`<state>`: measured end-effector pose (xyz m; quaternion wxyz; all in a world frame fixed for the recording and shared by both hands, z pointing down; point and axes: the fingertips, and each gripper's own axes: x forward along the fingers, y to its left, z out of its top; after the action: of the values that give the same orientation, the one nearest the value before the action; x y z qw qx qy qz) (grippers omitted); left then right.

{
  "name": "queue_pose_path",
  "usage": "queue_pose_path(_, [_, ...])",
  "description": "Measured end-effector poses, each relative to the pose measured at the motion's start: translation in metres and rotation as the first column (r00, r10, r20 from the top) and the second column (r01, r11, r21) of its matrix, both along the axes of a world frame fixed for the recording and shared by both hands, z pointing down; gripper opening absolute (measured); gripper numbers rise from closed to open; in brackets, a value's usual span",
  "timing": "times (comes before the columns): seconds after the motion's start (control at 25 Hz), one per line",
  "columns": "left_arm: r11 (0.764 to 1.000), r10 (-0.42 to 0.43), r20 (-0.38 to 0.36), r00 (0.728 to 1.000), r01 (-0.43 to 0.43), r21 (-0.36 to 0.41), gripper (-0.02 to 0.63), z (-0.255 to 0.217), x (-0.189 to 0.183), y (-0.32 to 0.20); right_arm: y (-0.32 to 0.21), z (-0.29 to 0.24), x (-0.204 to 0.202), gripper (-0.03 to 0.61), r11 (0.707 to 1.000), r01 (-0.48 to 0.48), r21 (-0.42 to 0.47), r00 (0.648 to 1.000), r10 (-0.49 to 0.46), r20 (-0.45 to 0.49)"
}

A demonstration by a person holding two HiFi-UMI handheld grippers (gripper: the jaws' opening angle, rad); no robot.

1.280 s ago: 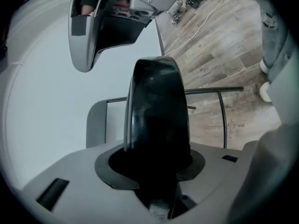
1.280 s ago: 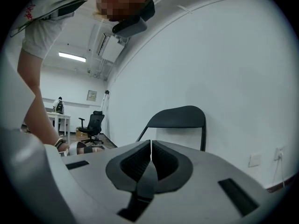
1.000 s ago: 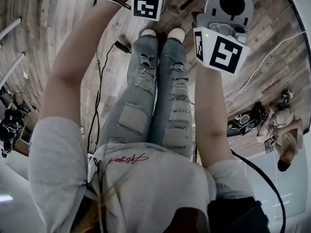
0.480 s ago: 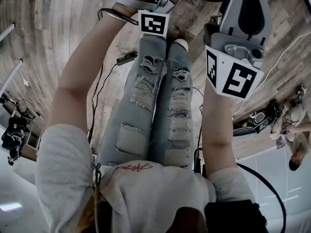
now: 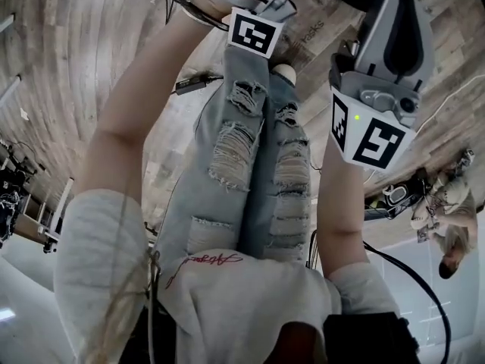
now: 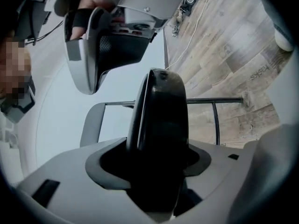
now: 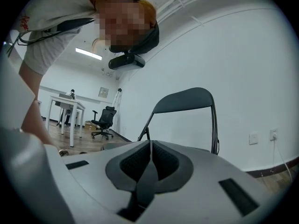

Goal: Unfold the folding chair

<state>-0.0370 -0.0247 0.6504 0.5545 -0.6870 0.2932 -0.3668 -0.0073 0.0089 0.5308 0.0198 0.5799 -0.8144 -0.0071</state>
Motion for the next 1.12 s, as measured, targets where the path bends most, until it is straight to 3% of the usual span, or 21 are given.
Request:
queue_pose_path(0.16, [0.993, -0.116, -0.155, 0.981, 0.110, -0.047, 0.314, -0.002, -0.027, 0.013, 0.022, 0.007, -0.009, 0.023, 0.999, 0.038, -0.026, 0.999, -0.038, 0.005])
queue_pose_path(0.32, [0.945, -0.313, -0.296, 0.902, 0.266, -0.190, 0.278, -0.016, -0.078, 0.035, 0.035, -0.010, -0.009, 0.023, 0.998, 0.052, -0.025, 0.999, -0.052, 0.009])
queue_pose_path(0.4, [0.921, -0.381, -0.334, 0.862, 0.321, -0.222, 0.125, -0.047, -0.095, 0.044, 0.035, -0.041, -0.005, 0.023, 0.999, 0.039, -0.006, 0.999, -0.039, 0.005])
queue_pose_path(0.56, [0.917, -0.393, -0.419, 0.819, 0.315, -0.244, 0.067, -0.172, -0.092, 0.050, 0.036, -0.157, -0.003, 0.023, 0.998, 0.031, 0.055, 0.999, -0.031, 0.008])
queue_pose_path(0.6, [0.913, -0.401, -0.461, 0.791, 0.308, -0.266, 0.059, -0.213, -0.088, 0.051, 0.039, -0.192, -0.003, 0.021, 0.997, 0.037, 0.069, 0.999, -0.038, 0.011])
queue_pose_path(0.64, [0.908, -0.414, -0.521, 0.747, 0.296, -0.297, 0.049, -0.257, -0.085, 0.052, 0.043, -0.228, -0.004, 0.022, 0.996, 0.047, 0.080, 0.999, -0.048, 0.011])
queue_pose_path(0.8, [0.889, -0.450, -0.759, 0.471, 0.157, -0.430, 0.028, -0.428, -0.076, 0.046, 0.041, -0.353, -0.001, 0.021, 0.992, 0.056, 0.117, 0.998, -0.058, 0.017])
queue_pose_path(0.96, [0.879, -0.449, -0.859, 0.245, -0.055, -0.474, 0.023, -0.549, -0.065, 0.054, 0.039, -0.447, 0.004, 0.021, 0.983, 0.051, 0.176, 0.999, -0.052, 0.000])
queue_pose_path(1.0, [0.877, -0.440, -0.875, 0.203, -0.113, -0.467, 0.023, -0.570, -0.061, 0.057, 0.038, -0.466, 0.004, 0.021, 0.979, 0.052, 0.198, 0.999, -0.051, -0.005])
queue_pose_path(1.04, [0.878, -0.422, -0.885, 0.197, -0.157, -0.453, 0.021, -0.587, -0.058, 0.062, 0.038, -0.481, 0.003, 0.021, 0.975, 0.053, 0.216, 0.999, -0.053, -0.006])
queue_pose_path(1.12, [0.879, -0.381, -0.892, 0.242, -0.207, -0.431, 0.017, -0.610, -0.053, 0.074, 0.041, -0.504, -0.002, 0.021, 0.969, 0.054, 0.243, 0.999, -0.052, -0.013])
